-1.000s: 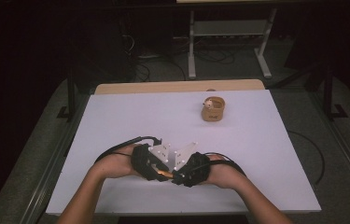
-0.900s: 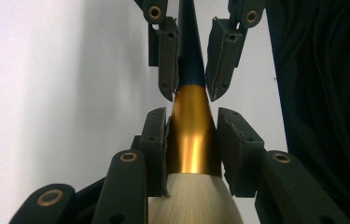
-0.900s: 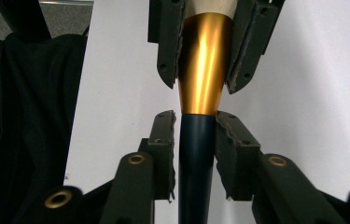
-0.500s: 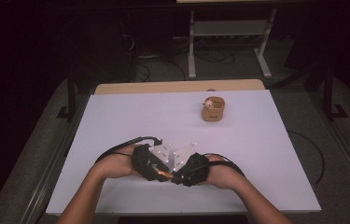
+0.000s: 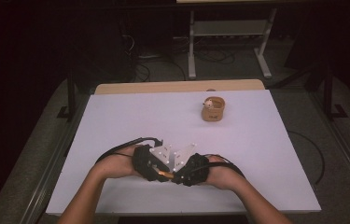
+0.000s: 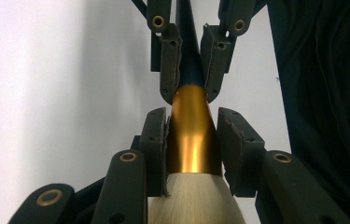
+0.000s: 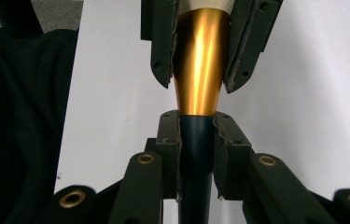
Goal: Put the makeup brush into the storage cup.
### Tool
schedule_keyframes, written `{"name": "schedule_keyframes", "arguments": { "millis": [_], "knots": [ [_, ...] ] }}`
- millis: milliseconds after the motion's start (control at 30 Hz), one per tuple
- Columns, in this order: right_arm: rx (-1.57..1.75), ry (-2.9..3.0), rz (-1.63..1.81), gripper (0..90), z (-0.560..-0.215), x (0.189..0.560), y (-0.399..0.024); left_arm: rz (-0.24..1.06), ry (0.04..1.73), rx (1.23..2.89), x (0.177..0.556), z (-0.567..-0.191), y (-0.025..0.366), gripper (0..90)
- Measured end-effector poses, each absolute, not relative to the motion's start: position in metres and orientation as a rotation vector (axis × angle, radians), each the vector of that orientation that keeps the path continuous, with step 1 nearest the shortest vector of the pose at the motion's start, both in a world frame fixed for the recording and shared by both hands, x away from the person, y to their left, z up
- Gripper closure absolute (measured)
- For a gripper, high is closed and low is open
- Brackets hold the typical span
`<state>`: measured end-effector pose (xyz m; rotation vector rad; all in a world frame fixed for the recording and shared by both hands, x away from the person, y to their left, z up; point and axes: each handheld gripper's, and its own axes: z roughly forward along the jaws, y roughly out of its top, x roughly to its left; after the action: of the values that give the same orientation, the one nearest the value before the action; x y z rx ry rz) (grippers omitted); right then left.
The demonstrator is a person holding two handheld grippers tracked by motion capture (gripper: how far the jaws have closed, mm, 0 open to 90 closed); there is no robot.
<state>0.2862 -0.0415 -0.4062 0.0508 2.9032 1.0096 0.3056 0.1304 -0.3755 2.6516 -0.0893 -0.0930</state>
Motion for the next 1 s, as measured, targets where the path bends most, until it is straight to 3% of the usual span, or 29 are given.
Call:
{"name": "schedule_keyframes", "arguments": {
  "millis": [200,467,1000],
  "knots": [
    [0.047,2.903,1.012,73.5,-0.407,0.286,-0.042,-0.106,-0.101,2.642,0.305,-0.378,0.132,62.5],
    [0.052,2.892,1.002,73.5,-0.408,0.286,-0.043,-0.076,-0.090,2.579,0.310,-0.374,0.140,45.1],
    [0.196,2.838,1.115,73.5,-0.400,0.296,-0.068,-0.012,0.109,2.383,0.321,-0.362,0.160,28.1]
  ]
}}
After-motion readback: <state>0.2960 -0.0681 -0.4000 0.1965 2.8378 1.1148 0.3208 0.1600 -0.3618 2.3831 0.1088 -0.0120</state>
